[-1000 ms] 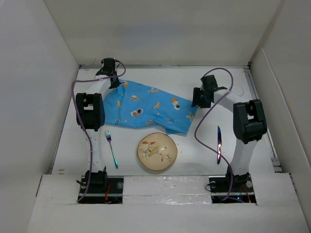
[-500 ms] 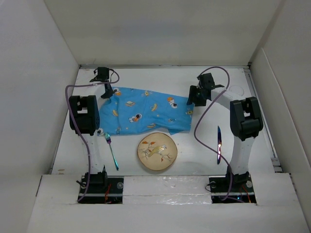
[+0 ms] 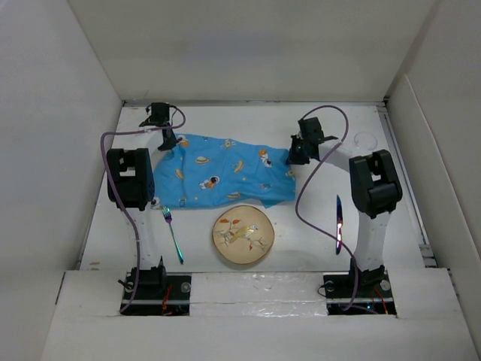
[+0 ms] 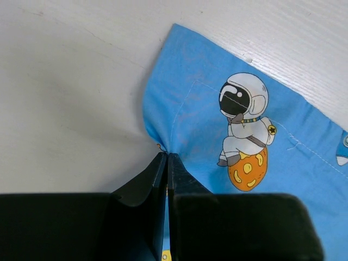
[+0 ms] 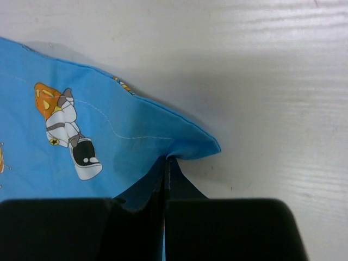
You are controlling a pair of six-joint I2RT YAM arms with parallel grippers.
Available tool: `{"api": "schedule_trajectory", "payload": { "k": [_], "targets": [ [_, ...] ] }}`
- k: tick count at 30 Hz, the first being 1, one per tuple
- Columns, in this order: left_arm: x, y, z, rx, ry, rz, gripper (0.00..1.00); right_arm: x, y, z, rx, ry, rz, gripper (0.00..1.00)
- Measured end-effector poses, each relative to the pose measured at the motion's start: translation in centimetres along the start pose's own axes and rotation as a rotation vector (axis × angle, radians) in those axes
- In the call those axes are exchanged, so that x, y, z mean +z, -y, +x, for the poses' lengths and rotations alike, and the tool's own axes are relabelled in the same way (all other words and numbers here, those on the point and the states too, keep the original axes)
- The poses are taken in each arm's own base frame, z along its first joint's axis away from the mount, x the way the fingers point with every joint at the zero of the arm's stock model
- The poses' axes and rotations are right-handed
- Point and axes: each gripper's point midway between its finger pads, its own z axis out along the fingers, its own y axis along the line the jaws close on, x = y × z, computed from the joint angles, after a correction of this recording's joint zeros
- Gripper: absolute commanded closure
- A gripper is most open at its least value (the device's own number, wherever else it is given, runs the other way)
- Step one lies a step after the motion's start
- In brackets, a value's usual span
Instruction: Set the dinner table for one person
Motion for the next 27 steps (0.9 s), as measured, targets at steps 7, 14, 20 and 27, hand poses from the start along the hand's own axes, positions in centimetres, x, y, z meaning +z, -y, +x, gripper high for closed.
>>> {"api": "schedule_trajectory", "payload": {
  "k": [7,14,20,27],
  "targets": [
    [-5.2,1.5,-3.8,-0.054,0.103,0.092,1.00,-6.0,-0.7,-0.9,-0.003,0.119,-0.002,1.00],
    [-22.6,2.3,-11.7,-0.169,0.467,0.308,1.00,-23.6,-7.2,-8.6,-0.087,0.561,-0.150,1.00],
    [-36.9,0.1,-13.1,-0.263,0.776,0.455,1.00,-38.5,-8.9,-9.9,-0.105,0.881,-0.249,1.00],
    [-40.3,-0.6,-12.2,-0.308,0.847,0.501,1.00,-42.7,-8.4,-10.8,-0.092,0.955,-0.233,1.00]
  ]
}}
